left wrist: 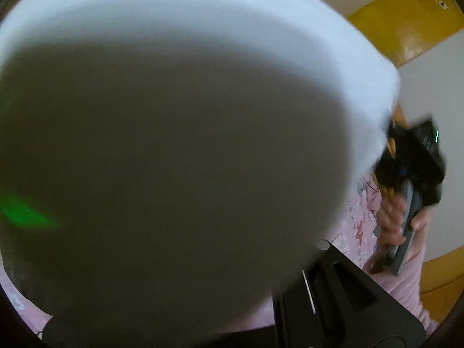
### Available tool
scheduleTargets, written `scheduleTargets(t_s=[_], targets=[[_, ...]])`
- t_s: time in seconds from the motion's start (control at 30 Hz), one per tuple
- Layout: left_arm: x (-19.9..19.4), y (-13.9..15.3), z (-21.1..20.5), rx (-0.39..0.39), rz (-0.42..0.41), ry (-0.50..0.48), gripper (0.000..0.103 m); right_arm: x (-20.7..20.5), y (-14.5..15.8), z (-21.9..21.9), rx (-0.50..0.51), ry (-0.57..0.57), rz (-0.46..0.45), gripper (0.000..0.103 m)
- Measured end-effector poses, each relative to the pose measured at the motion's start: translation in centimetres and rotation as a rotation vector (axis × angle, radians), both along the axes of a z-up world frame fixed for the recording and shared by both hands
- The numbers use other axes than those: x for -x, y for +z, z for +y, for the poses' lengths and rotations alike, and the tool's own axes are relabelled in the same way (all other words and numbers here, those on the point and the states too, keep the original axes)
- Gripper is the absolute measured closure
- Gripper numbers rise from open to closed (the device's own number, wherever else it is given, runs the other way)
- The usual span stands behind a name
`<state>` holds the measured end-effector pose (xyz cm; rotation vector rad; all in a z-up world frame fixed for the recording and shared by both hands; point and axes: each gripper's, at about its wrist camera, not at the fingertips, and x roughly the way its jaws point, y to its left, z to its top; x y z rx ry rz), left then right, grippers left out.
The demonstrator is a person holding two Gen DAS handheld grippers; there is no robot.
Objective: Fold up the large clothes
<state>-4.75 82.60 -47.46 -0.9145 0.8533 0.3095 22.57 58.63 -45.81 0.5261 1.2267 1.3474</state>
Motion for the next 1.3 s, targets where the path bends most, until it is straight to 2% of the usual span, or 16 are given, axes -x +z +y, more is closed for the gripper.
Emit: scheduleTargets(t_s=[0.1, 0.23, 0.33, 0.4, 0.57, 0.73, 0.83, 0.9, 0.93, 0.97, 1.0, 1.1, 1.13, 1.17, 1.23, 1.3], targets=[[-1.3, -1.0, -0.1, -0.011, 0.038, 0.007, 0.097, -2.3, -4.6, -6.0, 0.021, -0.170, 0.070, 0.092], [-1.8, -3.1, 0.0, -0.011, 0.096, 0.041, 0.097, -3.7, -12.8, -13.0, 0.166, -0.367, 0.186, 0.091], [-1.7, -3.7, 0.3, -0.050, 0.145, 0.082, 0.097, -4.5, -16.1, -14.4, 0.301, -0.379, 0.182, 0.088], [-1.7, -4.7, -0.1, -0.051, 0.180, 0.113, 0.097, -4.8, -16.6, -15.1, 0.314, -0.351, 0.198, 0.087], [0.2, -6.1, 1.7, -0.013, 0.213, 0.151, 0.097, -4.2, -12.8, -12.9, 0.444, -0.305, 0.030, 0.077], [2.7, -3.5, 4.1, -0.011, 0.191, 0.208, 0.097, -1.7, -7.7, -11.2, 0.564, -0.305, -0.246, 0.053], [3.9, -2.2, 5.5, -0.012, 0.199, 0.234, 0.097, -0.9, -4.9, -12.2, 0.638, -0.428, -0.449, 0.025], [4.3, -2.1, 6.1, -0.010, 0.207, 0.250, 0.097, -0.7, -2.9, -13.8, 0.547, -0.523, -0.467, 0.023], [4.4, -2.2, 6.7, -0.022, 0.229, 0.261, 0.097, -1.1, -2.9, -13.7, 0.466, -0.511, -0.433, 0.024], [4.6, -2.2, 7.2, -0.050, 0.271, 0.283, 0.097, -1.6, -3.1, -12.6, 0.371, -0.426, -0.369, 0.026], [4.8, -2.1, 7.6, -0.082, 0.306, 0.305, 0.097, -2.0, -3.7, -10.0, 0.348, -0.295, -0.327, 0.028], [5.0, -2.4, 8.7, -0.111, 0.359, 0.370, 0.097, -1.0, -5.6, -1.7, 0.357, 0.066, -0.337, 0.033], [4.8, -2.6, 9.0, -0.098, 0.362, 0.380, 0.097, -0.3, -7.0, 2.3, 0.395, 0.202, -0.343, 0.040], [4.4, -2.6, 9.0, -0.105, 0.368, 0.377, 0.097, -0.1, -8.1, 4.7, 0.453, 0.243, -0.370, 0.044], [2.9, -2.3, 8.9, -0.154, 0.413, 0.352, 0.097, -1.1, -10.6, 9.8, 0.560, 0.309, -0.389, 0.044], [1.9, -2.6, 9.0, -0.167, 0.473, 0.329, 0.097, -3.3, -12.2, 12.5, 0.639, 0.293, -0.399, 0.049]])
